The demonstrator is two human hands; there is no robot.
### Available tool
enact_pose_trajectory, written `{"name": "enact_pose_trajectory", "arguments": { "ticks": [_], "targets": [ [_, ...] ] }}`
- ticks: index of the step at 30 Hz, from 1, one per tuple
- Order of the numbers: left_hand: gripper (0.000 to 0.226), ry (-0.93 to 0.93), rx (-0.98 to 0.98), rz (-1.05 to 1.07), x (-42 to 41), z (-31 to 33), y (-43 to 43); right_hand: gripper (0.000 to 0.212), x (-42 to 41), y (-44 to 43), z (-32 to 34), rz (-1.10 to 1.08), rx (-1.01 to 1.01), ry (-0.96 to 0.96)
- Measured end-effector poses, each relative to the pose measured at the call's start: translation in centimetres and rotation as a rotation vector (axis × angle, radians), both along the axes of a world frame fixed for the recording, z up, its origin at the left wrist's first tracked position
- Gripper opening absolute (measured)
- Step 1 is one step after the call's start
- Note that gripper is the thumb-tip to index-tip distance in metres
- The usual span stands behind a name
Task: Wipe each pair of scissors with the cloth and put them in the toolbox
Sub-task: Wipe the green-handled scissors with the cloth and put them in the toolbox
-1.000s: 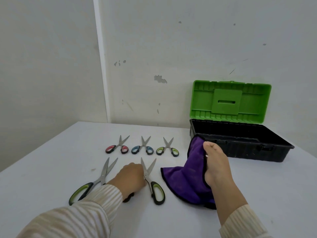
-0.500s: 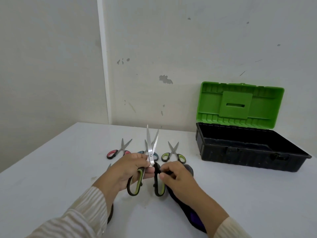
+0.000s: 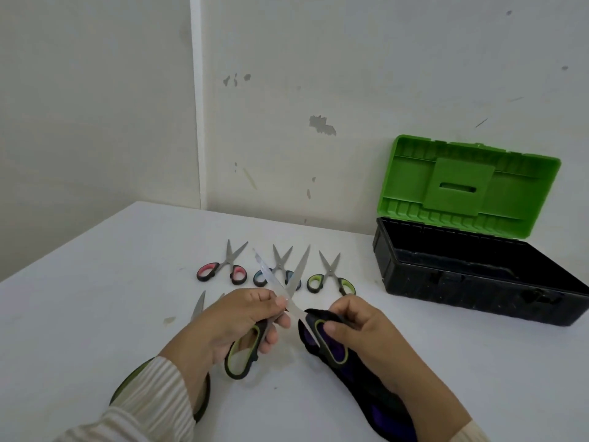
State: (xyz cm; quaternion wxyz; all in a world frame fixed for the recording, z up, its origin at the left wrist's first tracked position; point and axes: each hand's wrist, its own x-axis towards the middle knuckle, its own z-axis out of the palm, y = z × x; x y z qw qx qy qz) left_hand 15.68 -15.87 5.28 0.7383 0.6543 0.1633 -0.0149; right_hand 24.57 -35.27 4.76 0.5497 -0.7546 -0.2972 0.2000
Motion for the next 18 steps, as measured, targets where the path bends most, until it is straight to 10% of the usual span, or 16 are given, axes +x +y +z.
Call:
{"name": "enact_pose_trajectory", "arguments": {
  "ticks": [6, 18],
  "targets": [
    [0.026, 0.075, 0.116, -0.099, -0.4, 0.1, 0.3, 0.01, 1.9, -0.5, 0.1, -0.343, 0.277, 0.296],
    [0.022, 0.06, 0.193, -0.085, 0.8, -1.5, -2.3, 0.018, 0.0, 3.8, -1.0, -0.143, -0.202, -0.742]
  ]
}}
